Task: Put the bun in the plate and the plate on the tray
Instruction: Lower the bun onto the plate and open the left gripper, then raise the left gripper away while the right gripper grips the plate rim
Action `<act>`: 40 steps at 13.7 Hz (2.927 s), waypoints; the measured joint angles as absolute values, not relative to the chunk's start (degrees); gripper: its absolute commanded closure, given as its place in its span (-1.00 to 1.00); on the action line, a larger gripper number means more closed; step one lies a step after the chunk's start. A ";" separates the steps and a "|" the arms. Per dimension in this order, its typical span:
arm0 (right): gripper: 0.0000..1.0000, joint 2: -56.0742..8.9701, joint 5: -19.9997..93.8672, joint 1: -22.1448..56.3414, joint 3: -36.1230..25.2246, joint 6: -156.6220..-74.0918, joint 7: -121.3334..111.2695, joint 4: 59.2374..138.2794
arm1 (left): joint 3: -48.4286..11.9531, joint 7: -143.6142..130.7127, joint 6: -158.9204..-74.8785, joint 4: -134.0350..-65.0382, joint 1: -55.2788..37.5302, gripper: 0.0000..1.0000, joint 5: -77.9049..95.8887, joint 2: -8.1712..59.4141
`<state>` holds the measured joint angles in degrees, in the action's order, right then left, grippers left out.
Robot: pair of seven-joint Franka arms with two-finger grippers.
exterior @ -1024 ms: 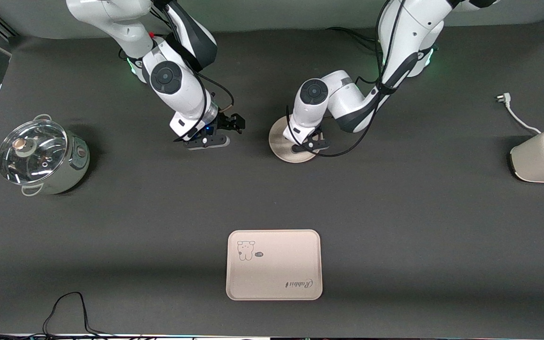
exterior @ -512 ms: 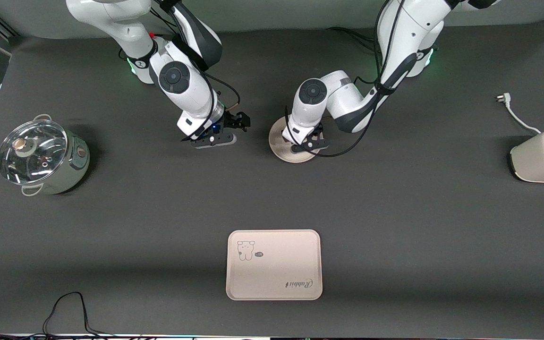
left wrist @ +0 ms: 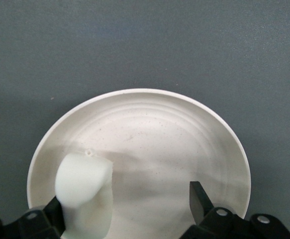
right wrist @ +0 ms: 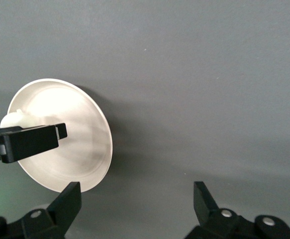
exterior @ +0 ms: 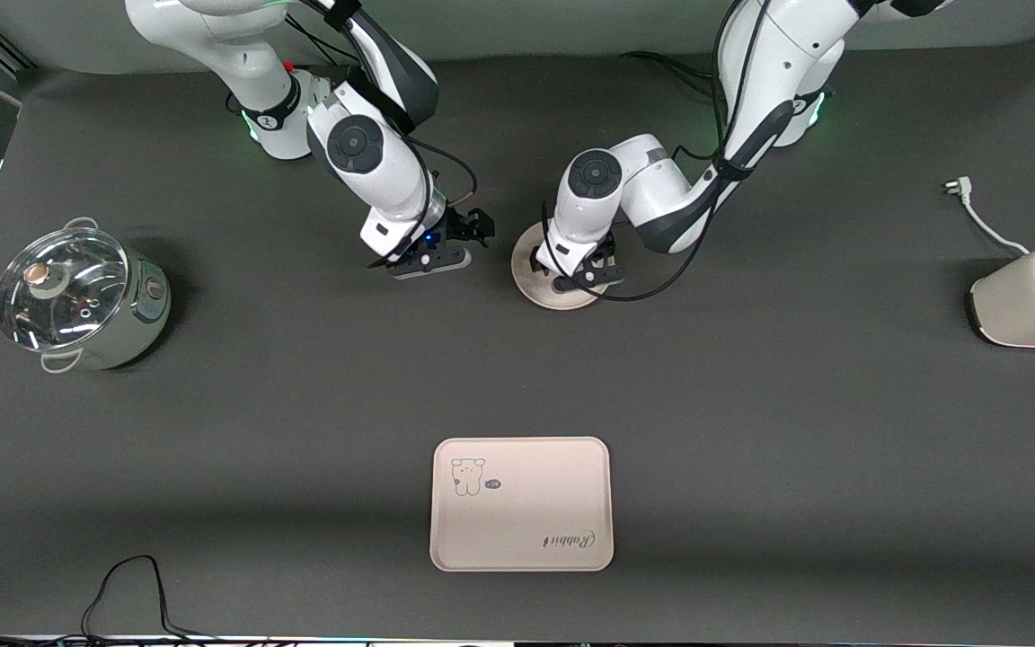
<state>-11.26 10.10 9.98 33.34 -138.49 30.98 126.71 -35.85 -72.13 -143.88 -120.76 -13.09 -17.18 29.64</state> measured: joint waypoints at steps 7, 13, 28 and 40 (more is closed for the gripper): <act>-1.00 -11.47 10.10 10.09 33.30 -138.55 30.98 126.83 | -35.86 -72.24 -143.88 -120.76 -13.09 -1.00 -17.18 29.65; -1.00 -11.47 9.19 10.09 33.27 -138.62 30.98 127.31 | -35.90 -72.85 -143.88 -120.73 -13.10 -1.00 -17.18 29.65; -1.00 -17.69 8.11 12.22 33.27 -150.66 32.79 129.73 | -35.00 -59.89 -109.08 -95.37 -6.50 -1.00 -11.79 25.47; -0.66 -32.88 -12.28 15.35 33.10 -159.19 49.46 123.61 | 3.12 -8.22 -94.67 -86.16 -2.53 -1.00 -0.80 13.71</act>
<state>-32.88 -12.28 15.35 33.10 -159.19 49.46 123.61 3.12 -8.22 -94.67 -86.16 -2.53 -0.80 13.71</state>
